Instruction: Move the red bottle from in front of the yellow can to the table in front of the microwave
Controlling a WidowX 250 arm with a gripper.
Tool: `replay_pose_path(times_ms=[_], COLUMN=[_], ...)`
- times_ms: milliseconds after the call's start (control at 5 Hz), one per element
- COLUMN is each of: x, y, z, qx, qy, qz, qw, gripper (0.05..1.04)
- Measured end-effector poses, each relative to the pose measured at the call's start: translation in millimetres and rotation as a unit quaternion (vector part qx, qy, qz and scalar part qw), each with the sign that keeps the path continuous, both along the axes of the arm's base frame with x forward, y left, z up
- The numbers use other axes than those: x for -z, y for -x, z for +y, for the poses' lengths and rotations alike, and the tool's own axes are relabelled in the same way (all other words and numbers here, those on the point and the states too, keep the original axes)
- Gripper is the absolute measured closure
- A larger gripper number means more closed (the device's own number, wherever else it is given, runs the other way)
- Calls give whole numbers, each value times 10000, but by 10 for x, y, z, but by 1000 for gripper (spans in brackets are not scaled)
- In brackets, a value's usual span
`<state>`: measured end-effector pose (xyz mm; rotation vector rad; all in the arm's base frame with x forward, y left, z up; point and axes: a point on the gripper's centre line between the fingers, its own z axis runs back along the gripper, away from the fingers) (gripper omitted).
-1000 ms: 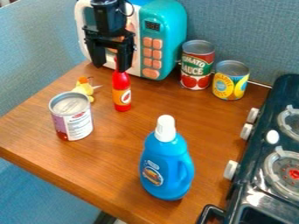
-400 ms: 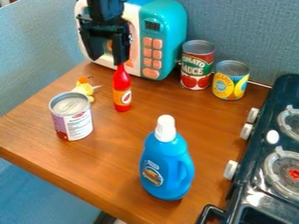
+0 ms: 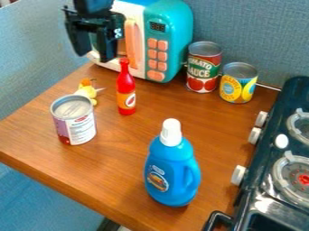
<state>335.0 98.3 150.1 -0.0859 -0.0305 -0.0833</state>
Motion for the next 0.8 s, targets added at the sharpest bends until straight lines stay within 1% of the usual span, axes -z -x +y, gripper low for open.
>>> replay_pose_path(times_ms=[200,400,600,800], x=[14,82,142,318], y=[44,-10,-126,-247], z=[154,330,478,574], qx=[227,329,426,522], qy=[-435,-508,-389,-31], qz=[132,132,31,-36], qw=[9987,9981,9983,9986], gripper=[83,83,83,83])
